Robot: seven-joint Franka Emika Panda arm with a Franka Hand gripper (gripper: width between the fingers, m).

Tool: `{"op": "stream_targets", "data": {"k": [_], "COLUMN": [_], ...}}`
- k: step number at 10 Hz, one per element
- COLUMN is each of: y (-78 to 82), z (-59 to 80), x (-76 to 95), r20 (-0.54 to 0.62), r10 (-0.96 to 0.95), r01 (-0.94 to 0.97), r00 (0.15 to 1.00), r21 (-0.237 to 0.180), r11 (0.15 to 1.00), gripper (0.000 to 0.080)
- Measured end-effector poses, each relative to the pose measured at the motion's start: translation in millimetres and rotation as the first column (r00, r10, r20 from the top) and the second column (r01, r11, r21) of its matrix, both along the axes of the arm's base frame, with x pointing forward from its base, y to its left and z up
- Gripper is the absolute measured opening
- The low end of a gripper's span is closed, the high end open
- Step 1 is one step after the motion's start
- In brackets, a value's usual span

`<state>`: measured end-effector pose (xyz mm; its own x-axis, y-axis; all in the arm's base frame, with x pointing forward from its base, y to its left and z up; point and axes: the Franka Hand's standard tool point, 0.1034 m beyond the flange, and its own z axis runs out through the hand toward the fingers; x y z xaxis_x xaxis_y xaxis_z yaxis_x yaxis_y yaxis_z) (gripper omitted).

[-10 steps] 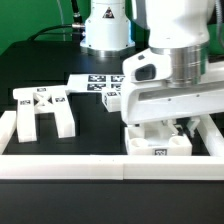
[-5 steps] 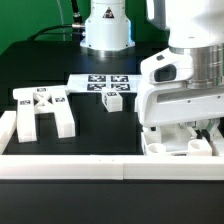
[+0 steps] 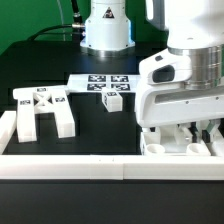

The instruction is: Assemble chair

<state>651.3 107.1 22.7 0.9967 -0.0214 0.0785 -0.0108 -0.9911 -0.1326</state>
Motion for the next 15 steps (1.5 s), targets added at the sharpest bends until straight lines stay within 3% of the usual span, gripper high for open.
{"op": "stream_targets", "data": {"k": [1, 2, 3, 4, 5, 6, 8, 9, 15], "y": [-6.2, -11.6, -17.2, -16.2, -14.8, -16.6, -19.7, -21.2, -20.7], "z": [-0.6, -0.1, 2.0, 8.7, 15.7, 23.7, 39.5, 41.8, 40.0], "x": [-0.2, 0.0, 0.8, 2.1, -1.0, -6.9, -18.9, -26.3, -28.2], "r20": [-0.004, -0.005, -0.002, 0.007, 0.015, 0.017, 0.02, 0.016, 0.014], "r10": [-0.005, -0.01, -0.014, -0.008, 0.012, 0.039, 0.065, 0.08, 0.073], "r01": [0.005, 0.01, 0.014, 0.008, -0.011, -0.039, -0.064, -0.079, -0.073], "r00": [1.0, 1.0, 1.0, 1.0, 1.0, 0.999, 0.998, 0.997, 0.997], "r21": [-0.007, -0.013, -0.019, -0.017, -0.018, -0.023, -0.03, -0.034, -0.034], "r11": [1.0, 1.0, 1.0, 1.0, 1.0, 0.999, 0.997, 0.996, 0.997], "gripper": [0.0274, 0.0274, 0.0456, 0.058, 0.058, 0.0637, 0.0646, 0.0646, 0.0648]}}
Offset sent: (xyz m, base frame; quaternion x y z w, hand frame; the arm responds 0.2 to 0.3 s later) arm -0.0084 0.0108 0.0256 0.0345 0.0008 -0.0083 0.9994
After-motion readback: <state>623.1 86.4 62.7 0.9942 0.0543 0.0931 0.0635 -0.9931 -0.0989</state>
